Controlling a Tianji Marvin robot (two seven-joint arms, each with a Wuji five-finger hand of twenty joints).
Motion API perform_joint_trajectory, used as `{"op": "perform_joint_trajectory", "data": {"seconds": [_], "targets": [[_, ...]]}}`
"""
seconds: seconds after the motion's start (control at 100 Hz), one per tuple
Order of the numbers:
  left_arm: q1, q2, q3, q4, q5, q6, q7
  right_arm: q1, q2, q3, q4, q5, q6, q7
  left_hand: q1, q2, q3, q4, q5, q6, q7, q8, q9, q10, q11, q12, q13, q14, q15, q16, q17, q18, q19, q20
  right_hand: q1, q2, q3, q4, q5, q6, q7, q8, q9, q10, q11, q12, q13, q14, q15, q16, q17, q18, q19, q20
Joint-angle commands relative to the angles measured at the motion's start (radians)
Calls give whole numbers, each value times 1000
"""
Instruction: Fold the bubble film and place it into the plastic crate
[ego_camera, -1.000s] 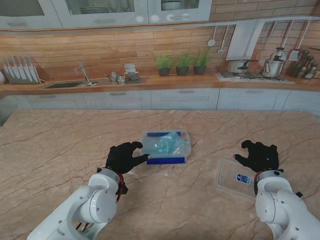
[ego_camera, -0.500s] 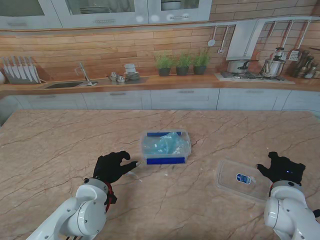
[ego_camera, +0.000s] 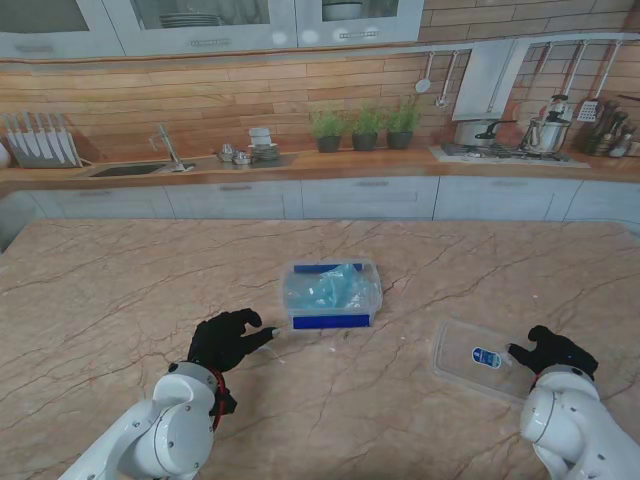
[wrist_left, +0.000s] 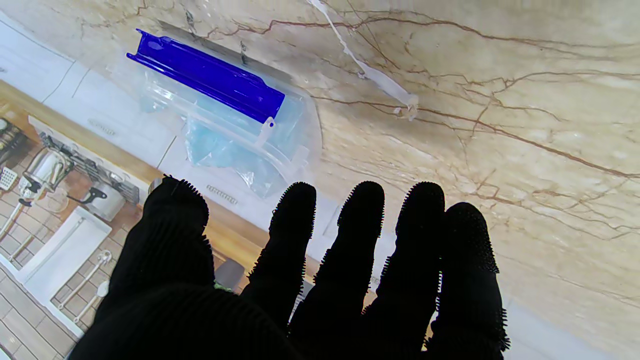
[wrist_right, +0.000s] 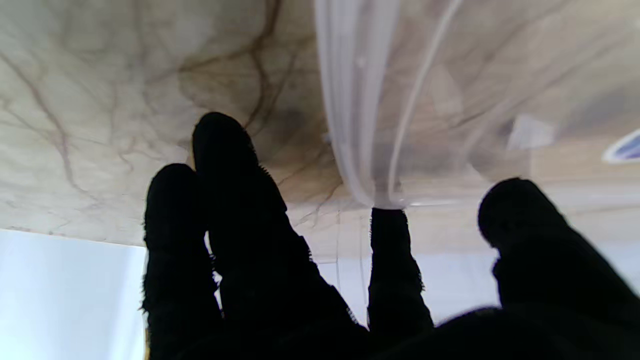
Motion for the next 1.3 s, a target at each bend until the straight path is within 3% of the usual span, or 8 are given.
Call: {"op": "perform_joint_trajectory", "data": {"seconds": [0.0, 0.15, 0.47, 0.82, 0.89, 1.06, 1.29], "targets": [[8, -6, 3, -1, 6, -1, -6, -1, -5, -25, -5, 21, -8, -12, 18, 47, -21, 11, 19, 15, 15, -1, 20, 20, 19, 10, 17, 31, 21, 16, -3, 23, 33, 23, 36, 3, -17, 13, 35, 16, 30, 13, 57, -69, 39, 4, 42, 47, 38, -5, 28, -14, 105, -5], [9, -4, -3, -6, 7, -5, -15, 4, 5, -73, -14, 19, -22, 39, 19, 47, -21, 11, 20, 15, 13, -3, 18, 20, 18, 10, 15, 30, 20, 15, -4, 23, 32, 24, 98, -18, -18, 24, 101, 55, 67, 35, 93, -84, 86, 17, 87, 21, 85, -8, 67, -30, 145, -12], [12, -2, -5, -9, 5, -4, -25, 15, 12, -155, -35, 3, -141, 50, 18, 49, -21, 11, 21, 17, 12, -5, 19, 21, 17, 10, 15, 31, 19, 15, -4, 23, 32, 26, 151, -37, -3, 41, 210, 85, 119, 62, 132, -102, 132, 29, 138, -7, 134, -6, 117, -45, 184, -12], [13, 4, -17, -23, 3, -5, -53, 18, 22, -196, -69, -43, -228, 78, 19, 51, -22, 11, 20, 16, 8, -7, 16, 22, 15, 10, 12, 31, 17, 14, -6, 22, 29, 26, 150, -44, -1, 42, 220, 34, 129, 72, 132, -114, 128, 24, 135, -12, 137, -12, 116, -52, 188, -19], [13, 3, -17, -23, -2, -4, -55, 16, 22, -200, -77, -35, -232, 84, 19, 50, -22, 11, 20, 16, 8, -7, 17, 23, 15, 10, 13, 31, 18, 14, -6, 23, 28, 26, 148, -42, -1, 42, 219, 47, 128, 72, 134, -111, 130, 25, 136, -11, 140, -11, 117, -52, 191, -19], [10, 3, -9, -21, -10, 1, -59, 16, 22, -218, -113, 48, -234, 130, 19, 50, -22, 11, 21, 17, 7, -7, 18, 22, 14, 10, 13, 32, 18, 14, -6, 24, 28, 26, 137, -41, -1, 45, 198, 158, 92, 54, 141, -88, 128, 23, 150, 2, 136, -16, 126, -43, 196, -20], [-4, 5, 1, -13, -23, 15, -77, 32, 26, -249, -141, 86, -272, 162, 18, 54, -22, 10, 19, 17, 4, -8, 15, 23, 12, 10, 10, 33, 16, 14, -8, 23, 27, 26, 130, -39, -1, 46, 190, 174, 73, 46, 132, -91, 120, 19, 142, 4, 124, -21, 122, -43, 193, -23]]}}
